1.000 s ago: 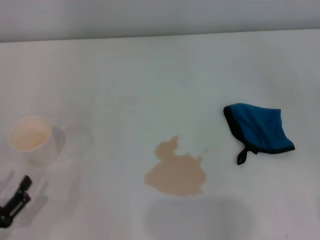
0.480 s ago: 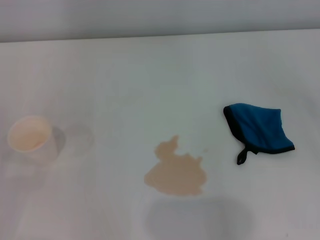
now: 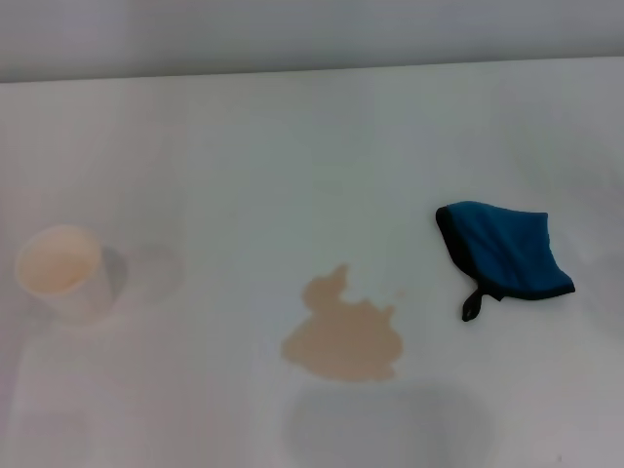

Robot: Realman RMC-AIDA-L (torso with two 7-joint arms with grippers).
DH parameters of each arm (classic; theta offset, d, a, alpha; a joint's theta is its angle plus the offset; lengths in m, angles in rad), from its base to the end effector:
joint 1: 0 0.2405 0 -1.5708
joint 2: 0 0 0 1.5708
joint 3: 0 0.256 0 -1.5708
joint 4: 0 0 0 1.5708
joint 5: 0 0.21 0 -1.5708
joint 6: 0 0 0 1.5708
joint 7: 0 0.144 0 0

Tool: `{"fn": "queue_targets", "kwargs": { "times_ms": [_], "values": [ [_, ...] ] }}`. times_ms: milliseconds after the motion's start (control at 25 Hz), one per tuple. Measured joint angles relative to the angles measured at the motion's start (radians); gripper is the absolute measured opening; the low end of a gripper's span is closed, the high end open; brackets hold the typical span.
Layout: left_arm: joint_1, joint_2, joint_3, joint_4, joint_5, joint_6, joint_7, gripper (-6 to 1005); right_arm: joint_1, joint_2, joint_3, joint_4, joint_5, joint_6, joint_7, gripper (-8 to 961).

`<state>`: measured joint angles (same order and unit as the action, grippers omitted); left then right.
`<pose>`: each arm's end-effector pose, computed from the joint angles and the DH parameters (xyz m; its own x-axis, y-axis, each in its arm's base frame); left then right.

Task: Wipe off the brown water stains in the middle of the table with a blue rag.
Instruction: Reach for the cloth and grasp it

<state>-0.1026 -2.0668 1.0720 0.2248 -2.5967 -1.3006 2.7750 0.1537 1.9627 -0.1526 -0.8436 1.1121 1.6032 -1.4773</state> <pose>-0.4026 0.2271 0.0324 0.7370 0.0051 0.6759 0.6743 -0.0756 -0.7346 0.4139 0.2103 0.1557 0.4124 -0.4816 -0.7733 -0.9109 -0.2330 -0.3407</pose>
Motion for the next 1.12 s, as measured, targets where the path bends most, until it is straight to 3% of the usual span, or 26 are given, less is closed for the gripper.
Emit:
{"fn": "queue_targets", "kwargs": {
  "times_ms": [160,280,480,760,880,1120],
  "values": [
    [-0.012,0.000,-0.018,0.001,0.000,0.033,0.000,876,0.089,-0.041,-0.074,-0.034,-0.182,0.027,0.189,853],
    [-0.015,-0.002,-0.027,0.001,0.000,0.049,0.000,876,0.144,-0.049,-0.157,-0.091,-0.301,0.031,0.329,853],
    [-0.028,-0.002,-0.027,0.001,0.001,0.079,0.000,877,0.211,-0.018,-0.312,-0.231,-0.425,0.035,0.507,853],
    [-0.044,-0.003,-0.027,-0.007,0.006,0.103,0.000,876,0.280,0.044,-0.647,-0.460,-0.591,0.028,0.722,853],
    [-0.047,-0.004,-0.027,-0.007,0.009,0.105,0.000,876,0.294,0.049,-0.843,-0.516,-0.624,0.016,0.804,853],
    [-0.052,-0.006,-0.021,-0.012,0.010,0.115,0.000,877,0.329,0.048,-1.113,-0.544,-0.647,-0.024,0.929,853]
  ]
}}
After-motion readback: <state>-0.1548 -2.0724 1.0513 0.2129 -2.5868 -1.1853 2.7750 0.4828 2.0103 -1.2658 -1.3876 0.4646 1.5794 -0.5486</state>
